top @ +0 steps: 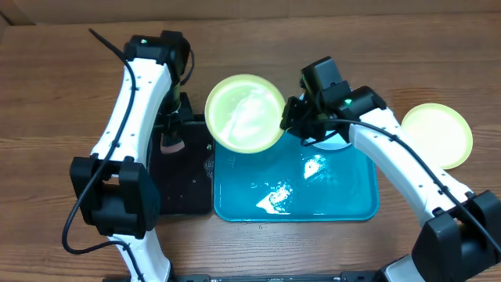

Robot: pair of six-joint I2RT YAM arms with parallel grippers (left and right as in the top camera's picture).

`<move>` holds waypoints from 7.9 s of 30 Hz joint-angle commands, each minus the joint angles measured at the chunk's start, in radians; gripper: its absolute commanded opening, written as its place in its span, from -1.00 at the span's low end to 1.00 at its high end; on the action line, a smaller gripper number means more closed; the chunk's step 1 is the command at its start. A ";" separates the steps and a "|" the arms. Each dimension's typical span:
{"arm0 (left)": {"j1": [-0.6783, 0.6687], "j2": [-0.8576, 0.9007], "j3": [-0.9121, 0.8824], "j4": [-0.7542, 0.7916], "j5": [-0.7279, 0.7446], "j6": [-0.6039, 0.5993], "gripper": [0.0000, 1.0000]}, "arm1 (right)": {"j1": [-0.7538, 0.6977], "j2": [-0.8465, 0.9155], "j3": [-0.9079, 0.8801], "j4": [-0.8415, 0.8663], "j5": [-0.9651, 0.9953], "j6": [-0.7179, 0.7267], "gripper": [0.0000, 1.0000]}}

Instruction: Clean dirty plates on tray and stack at the side

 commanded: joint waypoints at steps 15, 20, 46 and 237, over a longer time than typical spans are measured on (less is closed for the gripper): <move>0.017 -0.029 0.019 0.009 0.032 0.041 -0.91 | -0.029 -0.043 0.025 -0.023 0.547 -0.334 -0.92; 0.017 -0.029 0.019 0.008 0.033 0.042 -0.92 | -0.018 -0.088 0.050 -0.040 0.609 -0.407 -0.92; 0.017 -0.029 0.019 0.023 0.052 0.050 -0.91 | 0.229 -0.175 0.207 -0.267 1.080 -0.700 -0.92; -0.012 -0.032 -0.563 0.484 0.164 0.102 -0.91 | -0.575 0.172 0.130 0.008 0.046 -0.629 0.68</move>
